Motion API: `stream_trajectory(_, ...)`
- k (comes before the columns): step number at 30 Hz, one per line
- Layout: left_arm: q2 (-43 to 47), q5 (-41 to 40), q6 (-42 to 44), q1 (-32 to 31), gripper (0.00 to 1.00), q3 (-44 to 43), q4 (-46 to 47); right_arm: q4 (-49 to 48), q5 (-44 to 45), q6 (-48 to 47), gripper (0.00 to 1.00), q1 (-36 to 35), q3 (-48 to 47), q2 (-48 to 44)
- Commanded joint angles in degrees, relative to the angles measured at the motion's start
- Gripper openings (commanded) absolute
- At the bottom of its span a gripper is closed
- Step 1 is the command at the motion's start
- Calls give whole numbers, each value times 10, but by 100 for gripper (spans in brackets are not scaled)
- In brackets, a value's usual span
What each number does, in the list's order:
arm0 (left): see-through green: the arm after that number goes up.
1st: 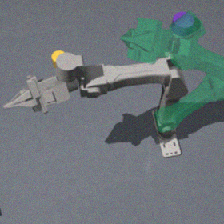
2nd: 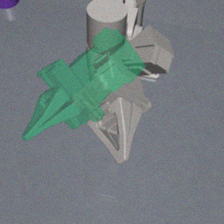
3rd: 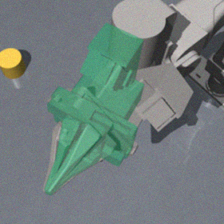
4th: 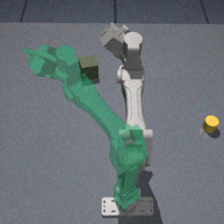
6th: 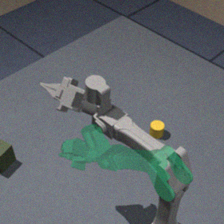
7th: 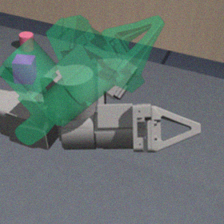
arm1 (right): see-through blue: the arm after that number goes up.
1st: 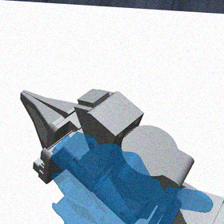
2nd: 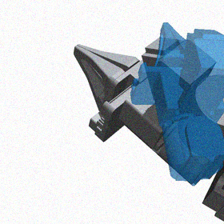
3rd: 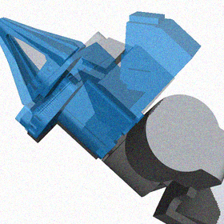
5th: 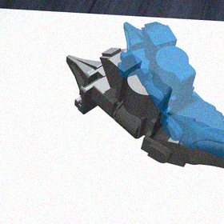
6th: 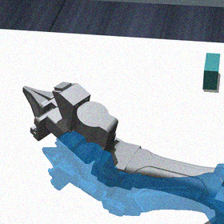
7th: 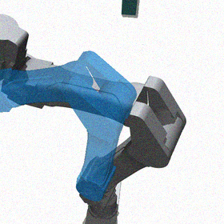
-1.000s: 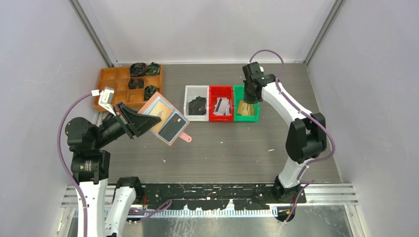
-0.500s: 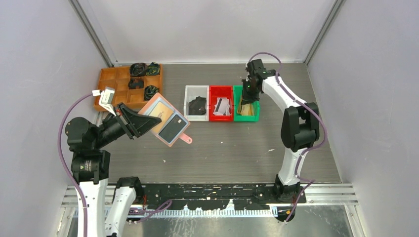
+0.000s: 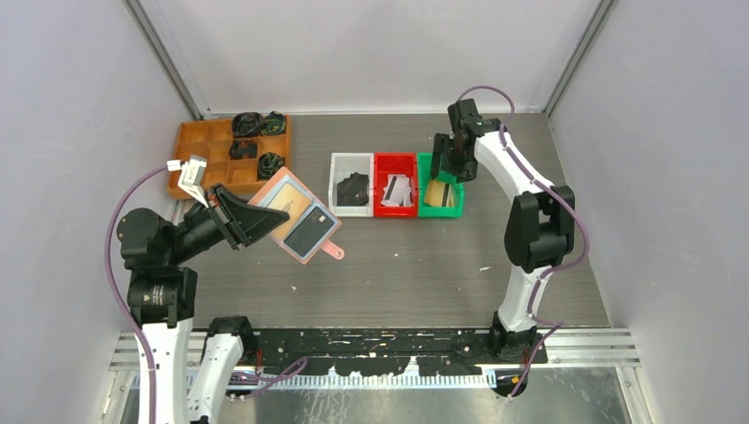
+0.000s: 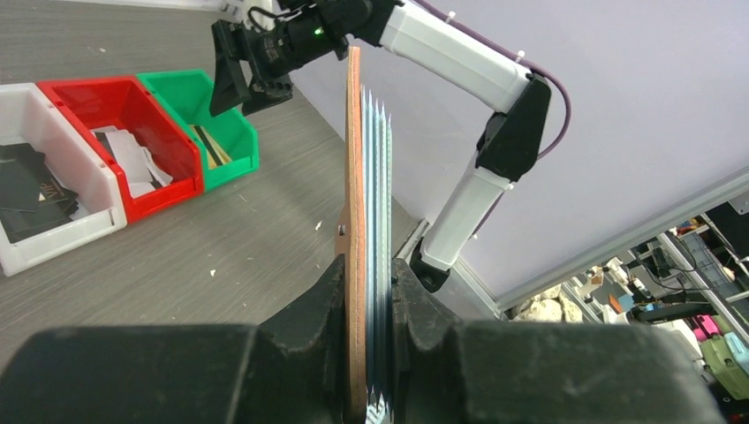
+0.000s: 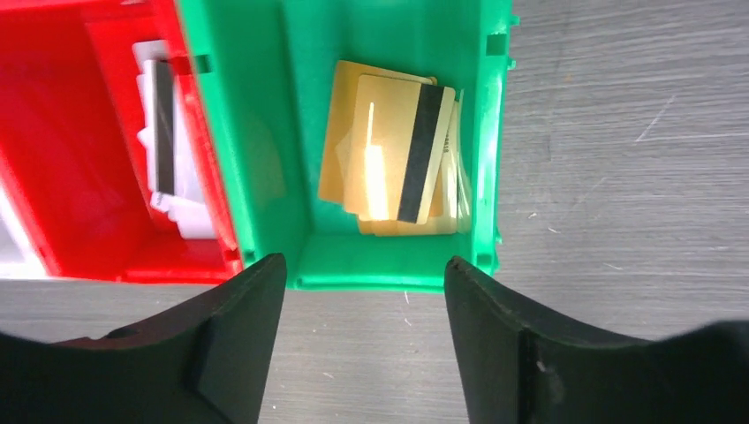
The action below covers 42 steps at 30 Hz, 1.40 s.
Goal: Take the credit cards out of the card holder
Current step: Place the credit card in the storage box, then remove the credit card from the card holder.
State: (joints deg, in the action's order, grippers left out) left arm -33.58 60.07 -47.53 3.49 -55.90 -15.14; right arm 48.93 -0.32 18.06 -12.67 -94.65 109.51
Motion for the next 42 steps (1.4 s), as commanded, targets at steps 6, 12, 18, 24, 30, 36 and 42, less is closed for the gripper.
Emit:
stream_trajectory(6, -4, 44, 41, 1, 7, -1, 25, -63, -141, -22, 94, -73, -9, -211)
stream_trajectory(12, -2, 79, 82, 1, 7, -1, 5, -105, -302, -33, 100, -162, -16, -255)
stream_trajectory(18, -7, 117, 123, 1, 6, -5, -23, -171, -401, -40, 100, -300, -20, -271)
stream_trajectory(24, -4, 150, 144, 1, 6, -9, -47, -252, -502, -7, 99, -346, 2, -272)
stream_trajectory(30, -3, 164, 153, 0, 6, -9, -57, -276, -520, 20, 94, -389, -18, -242)
stream_trajectory(36, -1, 173, 155, 1, 6, -9, -61, -264, -522, 22, 74, -417, -44, -208)
stream_trajectory(42, 0, 172, 166, 1, 24, -14, -83, -297, -490, 49, 9, -424, -38, -207)
